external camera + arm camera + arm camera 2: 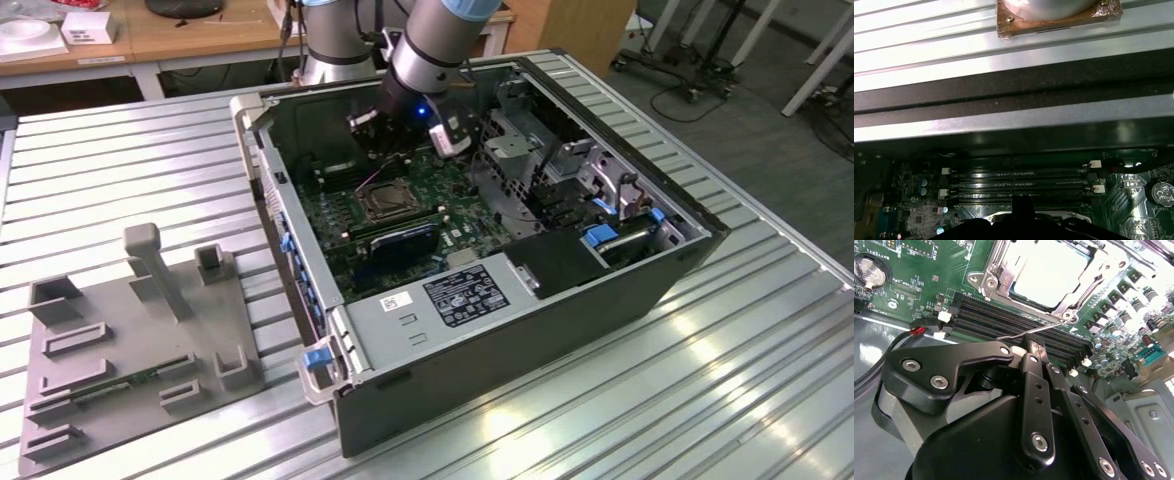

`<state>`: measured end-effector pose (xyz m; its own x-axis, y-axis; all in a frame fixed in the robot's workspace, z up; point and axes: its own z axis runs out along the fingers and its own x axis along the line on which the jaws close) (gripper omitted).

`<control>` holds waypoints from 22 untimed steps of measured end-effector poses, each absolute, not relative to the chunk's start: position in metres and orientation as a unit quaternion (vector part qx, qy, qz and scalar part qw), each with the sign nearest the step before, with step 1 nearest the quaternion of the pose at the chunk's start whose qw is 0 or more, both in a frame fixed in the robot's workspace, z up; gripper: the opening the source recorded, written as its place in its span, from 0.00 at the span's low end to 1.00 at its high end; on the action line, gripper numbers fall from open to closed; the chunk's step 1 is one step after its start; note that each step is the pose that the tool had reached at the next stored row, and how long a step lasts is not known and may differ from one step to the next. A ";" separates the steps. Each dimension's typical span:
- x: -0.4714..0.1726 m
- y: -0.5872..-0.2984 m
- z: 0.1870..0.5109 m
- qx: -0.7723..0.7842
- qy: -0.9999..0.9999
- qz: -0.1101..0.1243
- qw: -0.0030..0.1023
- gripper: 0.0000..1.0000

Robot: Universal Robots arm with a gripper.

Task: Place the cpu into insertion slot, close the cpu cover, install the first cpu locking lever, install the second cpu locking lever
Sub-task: 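Install the first cpu locking lever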

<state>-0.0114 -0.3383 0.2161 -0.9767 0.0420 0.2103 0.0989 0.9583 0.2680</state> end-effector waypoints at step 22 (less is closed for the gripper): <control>-0.009 -0.339 0.209 -0.036 -0.984 -0.140 0.102 0.11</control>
